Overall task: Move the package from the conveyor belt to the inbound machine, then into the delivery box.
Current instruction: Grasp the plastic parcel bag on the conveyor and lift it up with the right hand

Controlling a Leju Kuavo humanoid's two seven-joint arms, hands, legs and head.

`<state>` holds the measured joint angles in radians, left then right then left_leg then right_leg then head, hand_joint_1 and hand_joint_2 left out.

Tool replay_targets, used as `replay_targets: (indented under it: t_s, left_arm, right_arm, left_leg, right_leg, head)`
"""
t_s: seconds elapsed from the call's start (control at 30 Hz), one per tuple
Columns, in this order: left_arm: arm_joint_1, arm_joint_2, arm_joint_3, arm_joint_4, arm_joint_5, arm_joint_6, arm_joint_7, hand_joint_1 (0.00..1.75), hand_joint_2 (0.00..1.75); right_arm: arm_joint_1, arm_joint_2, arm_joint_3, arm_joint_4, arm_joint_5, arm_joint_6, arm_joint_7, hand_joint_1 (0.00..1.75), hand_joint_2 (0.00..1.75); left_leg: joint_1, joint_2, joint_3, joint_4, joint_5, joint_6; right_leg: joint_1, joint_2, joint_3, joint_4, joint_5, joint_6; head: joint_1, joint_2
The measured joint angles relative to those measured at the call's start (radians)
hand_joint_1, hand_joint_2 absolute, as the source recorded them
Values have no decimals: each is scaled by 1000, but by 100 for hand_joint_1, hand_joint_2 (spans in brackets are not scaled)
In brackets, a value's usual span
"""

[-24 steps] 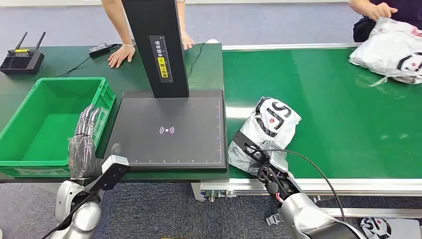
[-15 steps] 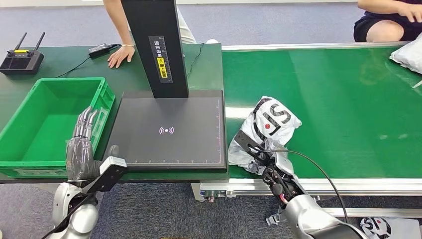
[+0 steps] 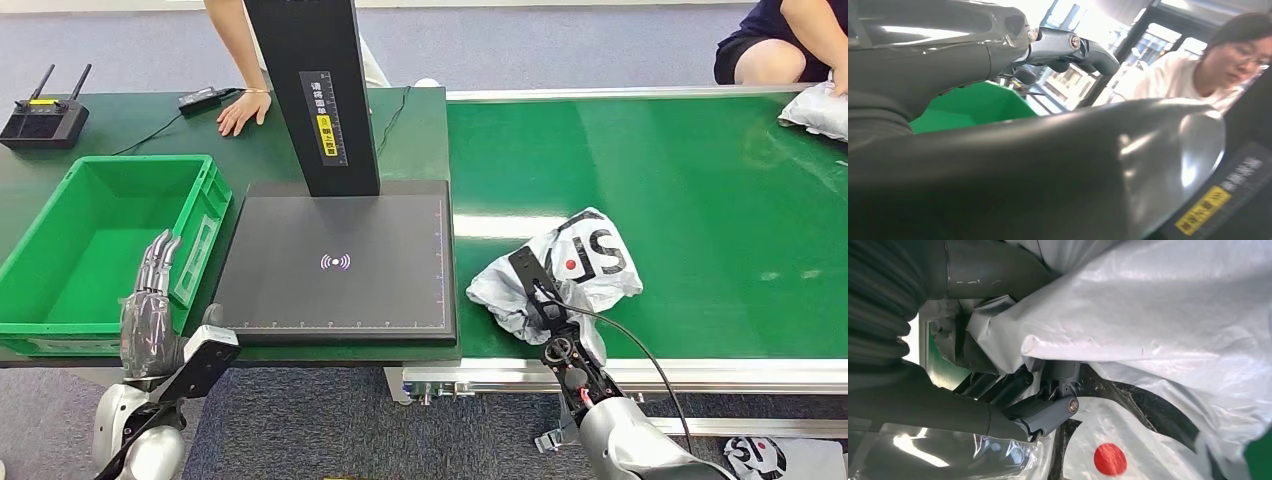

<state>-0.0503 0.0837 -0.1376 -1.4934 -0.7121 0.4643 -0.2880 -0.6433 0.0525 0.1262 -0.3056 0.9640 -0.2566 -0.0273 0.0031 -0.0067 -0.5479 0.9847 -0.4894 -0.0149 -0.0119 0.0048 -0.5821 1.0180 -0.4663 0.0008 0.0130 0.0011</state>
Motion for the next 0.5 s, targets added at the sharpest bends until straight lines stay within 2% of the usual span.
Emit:
replay_targets:
  t_s: [0.13,0.37,0.5]
  left_arm:
    - [11,-9,51,6,11,-17,3,0,0]
    - [13,-21,152,73,26,-46,3,0,0]
    - [19,-32,205,105,43,-78,4,0,0]
  right_arm:
    - [-12,-3,-51,-62,-64,-60,56,175,175]
    - [-16,-27,-76,-296,-147,-67,339,175,175]
    - [8,-44,-77,-451,-167,-52,370,175,175]
  left_leg:
    - [0,0,0,0,0,0]
    - [0,-1,0,0,0,0]
    - [0,-1,-1,0,0,0]
  right_leg:
    - [0,0,-1,0,0,0]
    - [0,0,-1,0,0,0]
    - [0,0,-1,0,0,0]
  head:
    - [0,0]
    - [0,0]
    - [0,0]
